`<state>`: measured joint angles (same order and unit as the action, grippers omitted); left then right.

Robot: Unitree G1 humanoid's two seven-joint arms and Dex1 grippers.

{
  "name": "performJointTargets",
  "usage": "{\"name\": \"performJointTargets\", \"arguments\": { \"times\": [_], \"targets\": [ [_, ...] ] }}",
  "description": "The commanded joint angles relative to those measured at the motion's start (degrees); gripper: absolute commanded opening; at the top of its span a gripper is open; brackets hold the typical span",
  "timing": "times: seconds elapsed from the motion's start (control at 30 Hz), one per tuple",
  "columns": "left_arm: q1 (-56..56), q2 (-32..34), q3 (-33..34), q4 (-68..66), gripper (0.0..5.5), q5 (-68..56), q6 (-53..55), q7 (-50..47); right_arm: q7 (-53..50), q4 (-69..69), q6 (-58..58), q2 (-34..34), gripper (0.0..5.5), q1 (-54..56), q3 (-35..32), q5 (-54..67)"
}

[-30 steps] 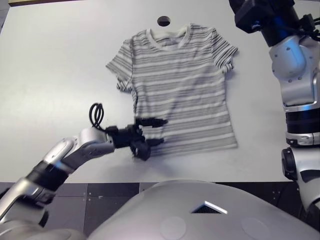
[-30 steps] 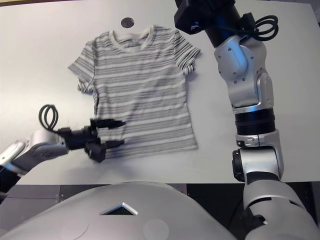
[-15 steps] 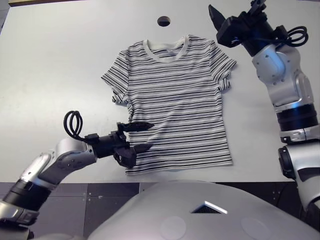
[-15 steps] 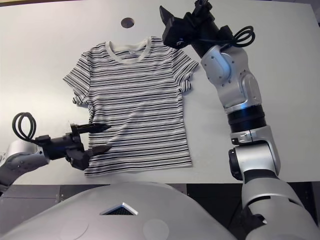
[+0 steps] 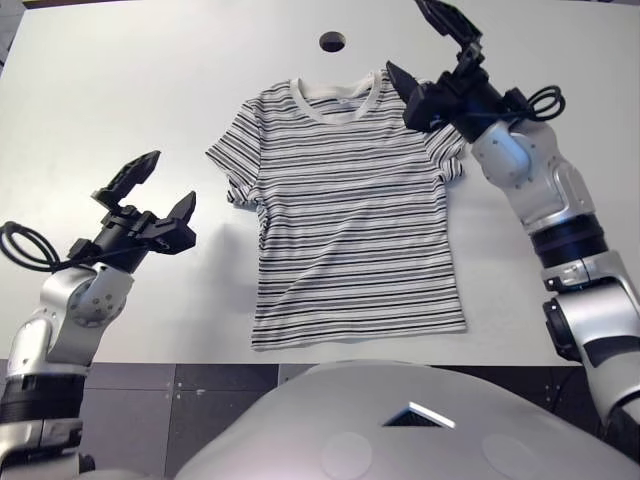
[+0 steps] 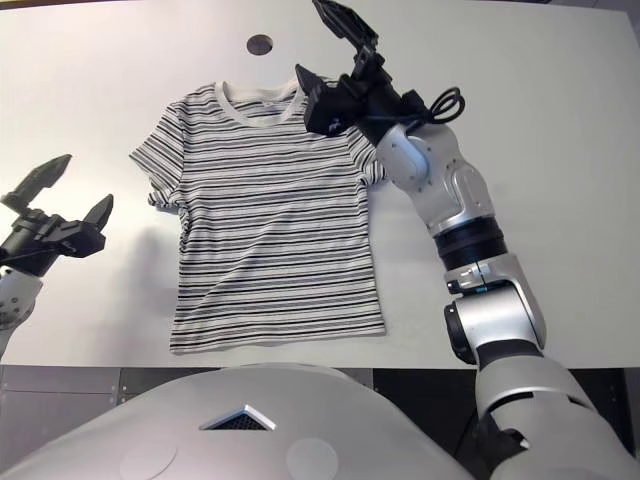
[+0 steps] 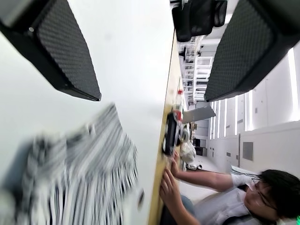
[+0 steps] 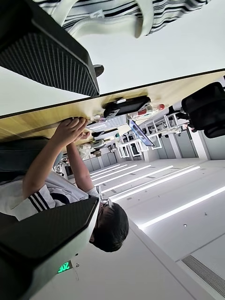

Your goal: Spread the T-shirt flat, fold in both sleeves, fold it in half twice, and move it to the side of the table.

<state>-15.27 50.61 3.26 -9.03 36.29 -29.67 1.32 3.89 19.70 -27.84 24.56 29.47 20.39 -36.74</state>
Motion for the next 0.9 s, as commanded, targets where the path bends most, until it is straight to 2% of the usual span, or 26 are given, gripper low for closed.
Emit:
{"name": "performJointTargets", "arguments": {
  "times": [0.03,0.1,0.27,0.57,0.7,0.9],
  "targets": [
    [12.12,0.79,-9.24,-13.87,4.10,7.93,-2.99,0.31,0.10,-4.91,-0.35,0.58,3.95,-1.32,-1.22,1.01],
    [19.32,0.51,-14.14,-22.12,4.10,11.32,-5.18,0.17,0.51,-7.27,-0.15,1.05,3.95,-2.22,-1.96,1.34],
    [30.14,0.71,-21.84,-33.00,4.10,16.30,-7.51,-1.35,0.72,-9.27,0.27,1.94,3.95,-4.10,-2.52,0.86],
    [36.61,5.23,-28.53,-39.56,4.10,20.97,-2.77,-2.67,0.83,-10.50,0.62,2.50,3.95,-5.66,-2.17,0.23],
    [43.17,0.41,-34.25,-42.36,4.10,24.75,-3.32,-5.64,0.41,-11.02,1.43,2.92,3.95,-6.74,-2.88,-0.05],
    [45.11,-1.35,-38.94,-43.36,4.10,25.70,-5.28,-7.57,0.55,-10.68,1.61,3.00,3.95,-6.58,-2.98,0.12]
  ]
}}
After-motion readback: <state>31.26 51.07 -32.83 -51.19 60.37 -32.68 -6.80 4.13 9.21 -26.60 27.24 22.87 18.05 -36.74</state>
